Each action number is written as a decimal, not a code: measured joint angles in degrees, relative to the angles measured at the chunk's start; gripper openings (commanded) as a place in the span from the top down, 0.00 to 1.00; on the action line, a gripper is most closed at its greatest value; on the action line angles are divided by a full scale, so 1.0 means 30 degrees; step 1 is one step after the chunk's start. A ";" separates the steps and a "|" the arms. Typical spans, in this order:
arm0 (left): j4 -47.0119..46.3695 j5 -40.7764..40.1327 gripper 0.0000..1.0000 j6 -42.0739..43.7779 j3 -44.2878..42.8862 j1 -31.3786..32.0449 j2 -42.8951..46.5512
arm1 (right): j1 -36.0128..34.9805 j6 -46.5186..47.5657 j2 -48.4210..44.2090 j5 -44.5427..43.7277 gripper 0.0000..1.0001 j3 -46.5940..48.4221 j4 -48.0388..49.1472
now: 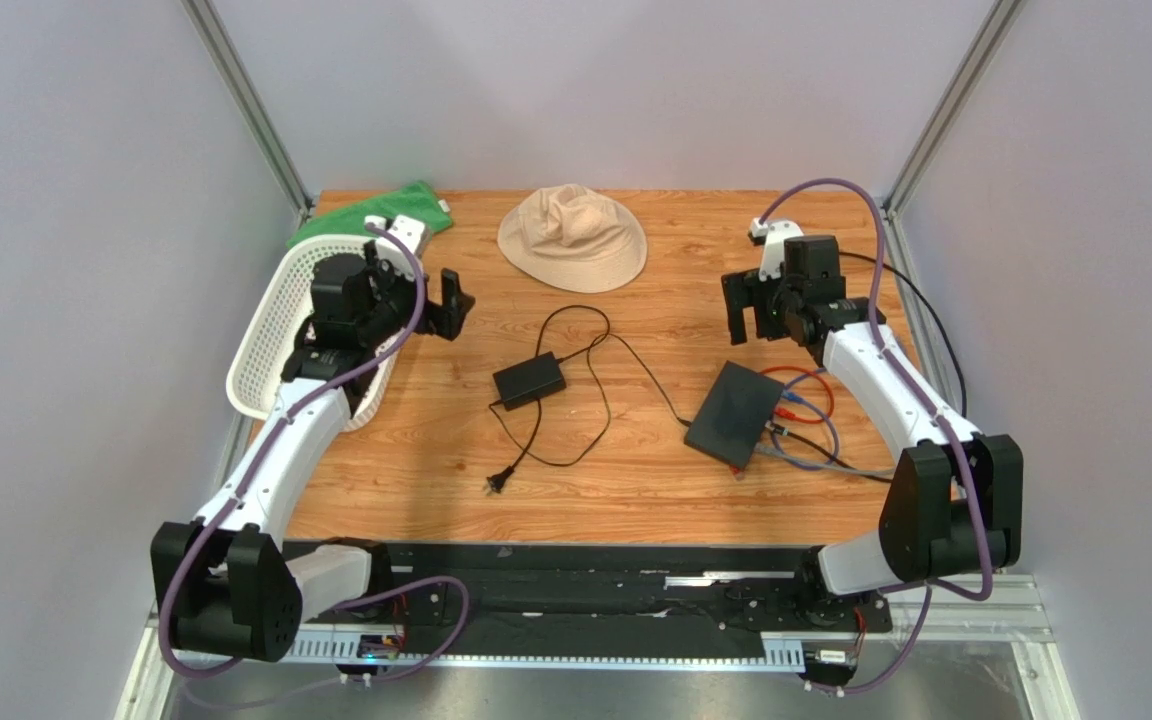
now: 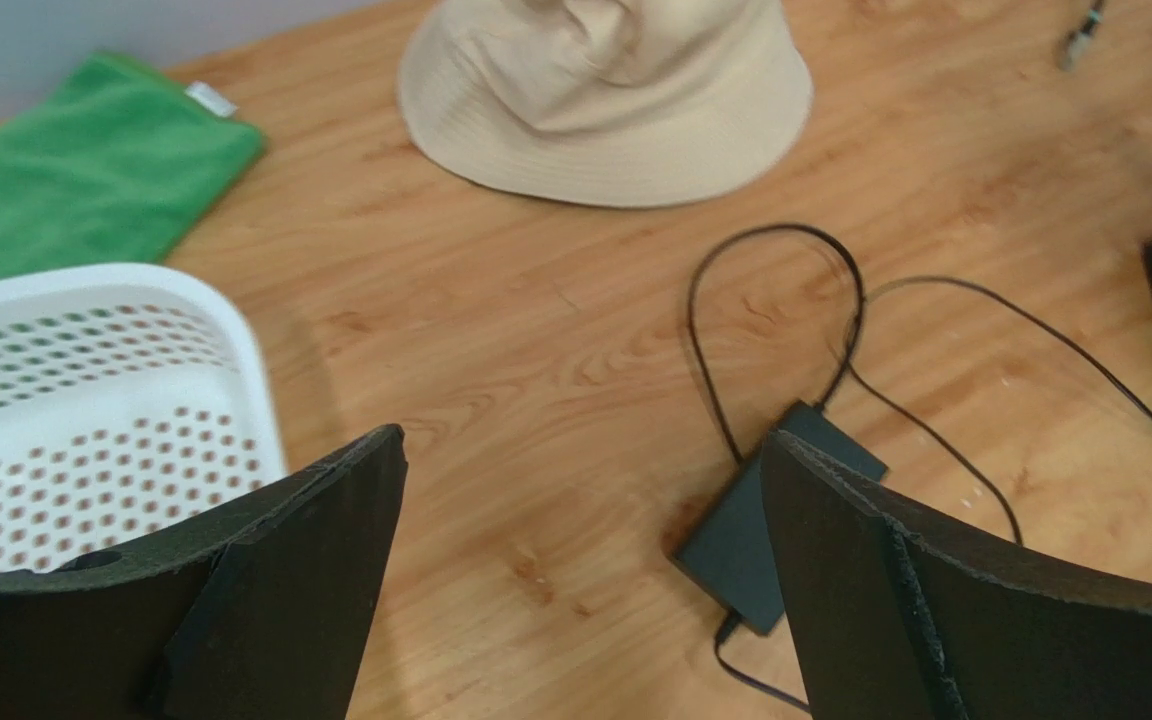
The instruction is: Pull the plug from the switch port
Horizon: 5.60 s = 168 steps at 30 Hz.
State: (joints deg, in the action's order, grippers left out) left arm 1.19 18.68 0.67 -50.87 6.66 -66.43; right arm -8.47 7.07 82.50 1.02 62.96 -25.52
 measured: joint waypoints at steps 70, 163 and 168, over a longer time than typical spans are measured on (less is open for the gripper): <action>1.0404 0.2798 0.07 0.3555 -0.8247 0.3155 -0.9027 | 0.1392 -0.1246 0.2543 0.2390 0.11 -0.0714 -0.5085; 0.4422 0.1902 0.36 1.2917 -0.6280 1.1591 -1.3180 | -0.1581 0.3016 1.1030 1.3719 1.00 0.5537 -0.8633; 0.4881 0.2317 0.33 1.3508 -0.6368 1.1795 -1.3457 | -0.1333 0.2798 1.1453 1.4892 1.00 0.5515 -0.8473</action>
State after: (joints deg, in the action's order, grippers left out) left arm 15.84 25.63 41.19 -69.97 42.04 -106.80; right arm -12.47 15.46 116.86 45.69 79.50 -50.94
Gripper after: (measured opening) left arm 0.655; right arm 0.006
